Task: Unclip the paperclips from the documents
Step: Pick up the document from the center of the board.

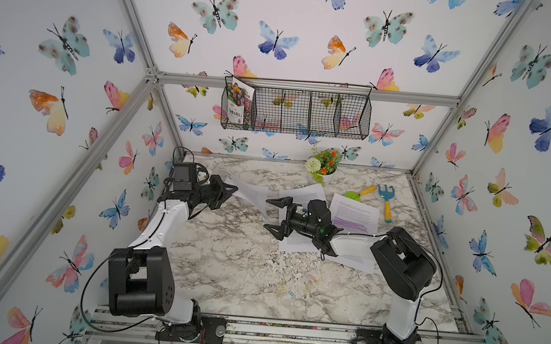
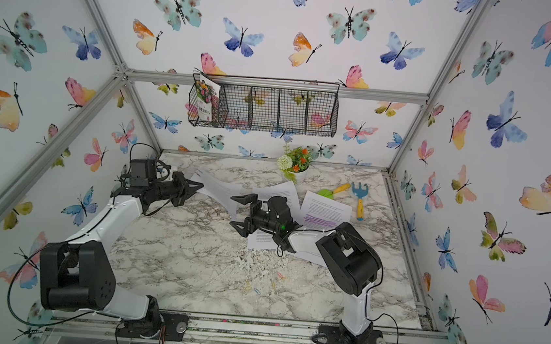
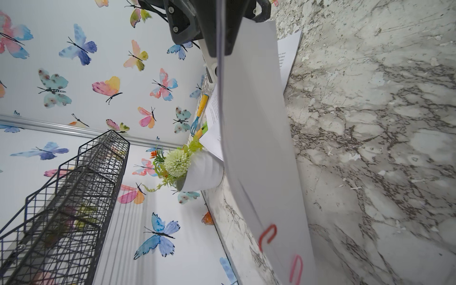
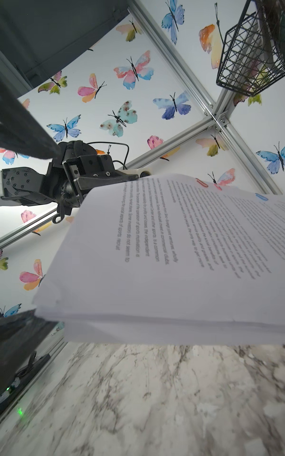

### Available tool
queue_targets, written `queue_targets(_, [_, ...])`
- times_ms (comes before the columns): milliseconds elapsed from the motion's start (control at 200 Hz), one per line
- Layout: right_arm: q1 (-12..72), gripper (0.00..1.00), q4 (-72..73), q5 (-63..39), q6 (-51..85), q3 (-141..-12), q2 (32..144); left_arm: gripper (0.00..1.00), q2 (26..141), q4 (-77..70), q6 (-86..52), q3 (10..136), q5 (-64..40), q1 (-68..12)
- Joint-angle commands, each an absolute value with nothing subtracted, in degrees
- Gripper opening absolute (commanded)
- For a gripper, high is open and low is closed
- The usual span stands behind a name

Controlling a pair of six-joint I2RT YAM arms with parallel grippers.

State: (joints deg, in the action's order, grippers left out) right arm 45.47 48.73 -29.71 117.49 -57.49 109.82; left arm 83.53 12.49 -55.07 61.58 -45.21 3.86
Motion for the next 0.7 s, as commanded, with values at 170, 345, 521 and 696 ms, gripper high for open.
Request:
queue_targets(170, [46.68,0.98,55.25,-25.64,130.32,-59.57,114.84,0.00,81.60,8.98,-58.04,60.21,-45.24,3.01])
queue_targets(345, [47.55,0.98,55.88,-23.74,131.88,-60.19,115.74,0.00,82.17,8.54,-58.30,60.31,-45.87,2.17])
queue_targets(521, [47.55,0.98,63.66,-19.06,135.46,-59.55,119.78,0.00,81.16,10.46,-56.64,60.00,-46.51,1.85])
queue_targets(696, [47.30,0.93,66.46,-17.40,135.64,-61.64,124.20,0.00,79.24,9.74,-57.05,57.53,-48.56,1.76])
